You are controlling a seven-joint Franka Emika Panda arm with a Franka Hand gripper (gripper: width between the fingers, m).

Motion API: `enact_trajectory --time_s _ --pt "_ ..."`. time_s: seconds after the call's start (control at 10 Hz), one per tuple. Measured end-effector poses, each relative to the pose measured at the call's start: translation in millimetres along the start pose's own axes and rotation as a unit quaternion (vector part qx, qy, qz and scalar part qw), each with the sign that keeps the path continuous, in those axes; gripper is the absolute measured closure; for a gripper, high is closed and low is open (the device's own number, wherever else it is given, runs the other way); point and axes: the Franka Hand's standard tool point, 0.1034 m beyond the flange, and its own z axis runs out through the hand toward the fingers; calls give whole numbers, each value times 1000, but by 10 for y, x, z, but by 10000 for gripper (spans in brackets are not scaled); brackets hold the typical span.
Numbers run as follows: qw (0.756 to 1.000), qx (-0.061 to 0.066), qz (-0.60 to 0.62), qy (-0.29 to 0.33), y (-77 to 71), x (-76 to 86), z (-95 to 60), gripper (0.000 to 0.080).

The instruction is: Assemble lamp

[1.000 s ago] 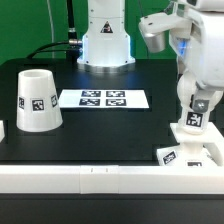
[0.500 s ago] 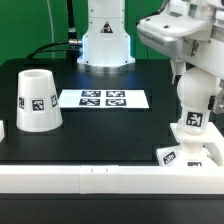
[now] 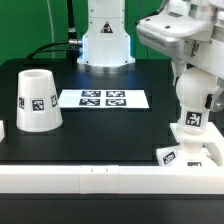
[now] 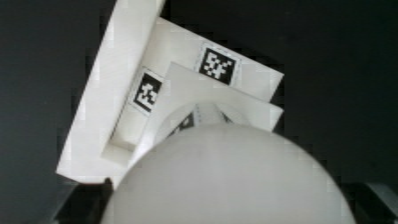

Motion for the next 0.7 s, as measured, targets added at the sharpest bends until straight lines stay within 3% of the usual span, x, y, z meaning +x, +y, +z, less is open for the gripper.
enact_trajectory --time_s 0.3,0.5,0.7 --pt "999 1 33 0 -6 -13 2 223" --pt "990 16 138 1 -69 -61 15 223" --pt "966 21 257 4 -82 -62 20 223"
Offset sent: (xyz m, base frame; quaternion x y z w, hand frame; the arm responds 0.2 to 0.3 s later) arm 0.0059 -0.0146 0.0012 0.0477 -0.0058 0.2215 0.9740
